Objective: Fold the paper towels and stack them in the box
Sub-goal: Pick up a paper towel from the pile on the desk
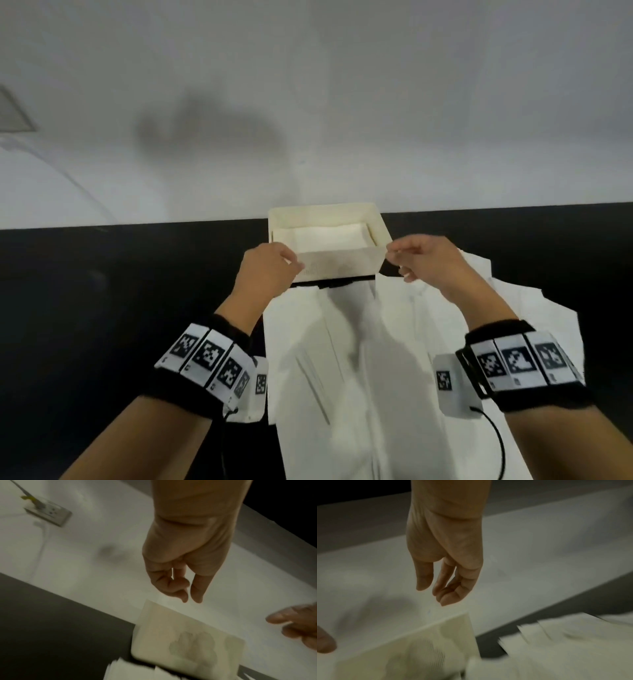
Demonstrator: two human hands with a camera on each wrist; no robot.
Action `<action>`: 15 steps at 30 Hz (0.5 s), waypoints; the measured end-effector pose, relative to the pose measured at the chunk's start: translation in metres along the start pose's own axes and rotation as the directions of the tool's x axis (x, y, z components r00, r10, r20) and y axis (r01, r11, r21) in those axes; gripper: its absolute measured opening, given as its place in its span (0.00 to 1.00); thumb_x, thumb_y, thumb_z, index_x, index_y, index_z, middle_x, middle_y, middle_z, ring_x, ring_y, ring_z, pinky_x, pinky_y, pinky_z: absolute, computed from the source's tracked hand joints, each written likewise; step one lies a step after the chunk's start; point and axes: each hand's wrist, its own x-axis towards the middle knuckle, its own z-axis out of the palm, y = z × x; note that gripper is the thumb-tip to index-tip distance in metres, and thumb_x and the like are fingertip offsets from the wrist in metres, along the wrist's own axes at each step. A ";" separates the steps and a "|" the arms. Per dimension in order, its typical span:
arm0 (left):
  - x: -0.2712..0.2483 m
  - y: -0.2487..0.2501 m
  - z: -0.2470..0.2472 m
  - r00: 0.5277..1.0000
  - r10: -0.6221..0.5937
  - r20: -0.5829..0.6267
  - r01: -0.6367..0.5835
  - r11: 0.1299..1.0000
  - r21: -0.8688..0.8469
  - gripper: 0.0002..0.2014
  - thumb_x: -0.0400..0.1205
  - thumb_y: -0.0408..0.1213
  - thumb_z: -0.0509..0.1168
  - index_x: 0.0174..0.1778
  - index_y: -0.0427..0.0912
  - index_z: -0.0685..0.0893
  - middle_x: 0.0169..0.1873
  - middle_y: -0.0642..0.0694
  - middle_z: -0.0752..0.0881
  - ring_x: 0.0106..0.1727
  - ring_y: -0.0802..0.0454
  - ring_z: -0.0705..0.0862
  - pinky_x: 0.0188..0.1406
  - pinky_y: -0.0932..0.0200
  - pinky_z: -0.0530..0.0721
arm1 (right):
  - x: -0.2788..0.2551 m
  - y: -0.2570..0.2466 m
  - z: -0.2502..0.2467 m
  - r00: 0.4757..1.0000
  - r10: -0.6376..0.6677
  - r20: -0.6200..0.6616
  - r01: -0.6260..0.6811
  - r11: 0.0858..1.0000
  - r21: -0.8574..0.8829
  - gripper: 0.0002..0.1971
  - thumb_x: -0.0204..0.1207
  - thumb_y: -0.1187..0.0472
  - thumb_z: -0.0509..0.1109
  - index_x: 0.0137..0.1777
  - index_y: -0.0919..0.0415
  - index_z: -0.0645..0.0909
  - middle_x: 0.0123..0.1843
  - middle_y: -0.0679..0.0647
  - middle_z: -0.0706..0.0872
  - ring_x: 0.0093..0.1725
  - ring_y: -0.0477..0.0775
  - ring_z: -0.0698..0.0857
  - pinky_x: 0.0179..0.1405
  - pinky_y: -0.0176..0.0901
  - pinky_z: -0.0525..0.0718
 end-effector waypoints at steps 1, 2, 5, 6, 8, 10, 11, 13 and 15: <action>-0.011 -0.004 0.005 0.998 -0.052 0.045 0.054 0.997 -0.061 0.12 0.79 0.45 0.69 0.56 0.46 0.84 0.53 0.51 0.81 0.51 0.53 0.83 0.50 0.58 0.85 | -0.010 0.012 0.002 0.999 0.042 0.005 -0.042 0.999 0.007 0.09 0.74 0.62 0.74 0.54 0.59 0.86 0.43 0.50 0.87 0.36 0.48 0.83 0.40 0.38 0.85; -0.022 -0.008 0.010 0.990 -0.106 0.089 0.117 0.985 -0.130 0.11 0.78 0.45 0.70 0.54 0.45 0.84 0.51 0.50 0.82 0.49 0.53 0.83 0.48 0.58 0.86 | -0.020 0.025 0.006 0.995 0.096 0.009 -0.096 0.995 0.019 0.08 0.75 0.63 0.73 0.53 0.60 0.85 0.43 0.51 0.87 0.36 0.49 0.83 0.41 0.39 0.85; -0.055 -0.017 0.033 0.951 -0.218 0.218 0.275 0.921 -0.277 0.10 0.77 0.42 0.71 0.51 0.42 0.84 0.47 0.47 0.84 0.38 0.57 0.83 0.31 0.66 0.83 | -0.048 0.063 0.022 0.962 0.267 0.051 -0.270 0.959 0.080 0.09 0.74 0.66 0.73 0.54 0.66 0.85 0.40 0.54 0.86 0.34 0.50 0.82 0.37 0.38 0.85; -0.065 -0.020 0.042 0.937 -0.239 0.254 0.310 0.904 -0.294 0.10 0.78 0.41 0.71 0.52 0.41 0.83 0.45 0.46 0.85 0.36 0.58 0.83 0.27 0.69 0.81 | -0.055 0.075 0.027 0.953 0.300 0.048 -0.304 0.949 0.086 0.11 0.74 0.65 0.73 0.55 0.66 0.85 0.40 0.54 0.85 0.35 0.51 0.83 0.38 0.40 0.86; -0.080 -0.023 0.063 0.917 -0.250 0.312 0.353 0.871 -0.342 0.11 0.78 0.39 0.71 0.54 0.39 0.82 0.43 0.45 0.85 0.33 0.58 0.82 0.26 0.70 0.81 | -0.068 0.096 0.031 0.950 0.312 -0.023 -0.313 0.950 -0.010 0.15 0.74 0.60 0.74 0.60 0.62 0.83 0.49 0.53 0.86 0.43 0.53 0.84 0.49 0.43 0.85; -0.092 -0.023 0.085 0.897 -0.230 0.377 0.388 0.817 -0.426 0.14 0.78 0.37 0.71 0.57 0.36 0.81 0.42 0.44 0.84 0.34 0.55 0.83 0.31 0.68 0.85 | -0.080 0.108 0.028 0.952 0.290 -0.098 -0.304 0.932 -0.198 0.19 0.76 0.55 0.71 0.65 0.58 0.80 0.61 0.54 0.84 0.57 0.54 0.83 0.57 0.40 0.77; -0.096 -0.021 0.095 0.887 -0.220 0.407 0.406 0.793 -0.455 0.15 0.78 0.36 0.71 0.58 0.35 0.81 0.40 0.43 0.84 0.34 0.54 0.83 0.36 0.65 0.87 | -0.086 0.111 0.027 0.953 0.278 -0.117 -0.300 0.916 -0.267 0.20 0.77 0.54 0.70 0.68 0.58 0.78 0.65 0.54 0.83 0.63 0.54 0.81 0.60 0.39 0.74; -0.101 -0.017 0.114 0.874 -0.205 0.441 0.418 0.781 -0.465 0.13 0.77 0.35 0.72 0.54 0.37 0.79 0.38 0.43 0.84 0.34 0.52 0.83 0.47 0.57 0.88 | -0.095 0.116 0.027 0.959 0.257 -0.118 -0.282 0.898 -0.337 0.22 0.78 0.54 0.68 0.71 0.59 0.75 0.69 0.54 0.81 0.69 0.53 0.78 0.66 0.37 0.70; -0.103 -0.012 0.128 0.881 -0.189 0.433 0.399 0.788 -0.468 0.10 0.77 0.34 0.71 0.48 0.40 0.76 0.41 0.39 0.86 0.33 0.51 0.82 0.46 0.56 0.87 | -0.099 0.119 0.029 0.964 0.244 -0.103 -0.265 0.889 -0.374 0.23 0.78 0.55 0.67 0.72 0.59 0.74 0.70 0.54 0.80 0.71 0.53 0.76 0.68 0.37 0.68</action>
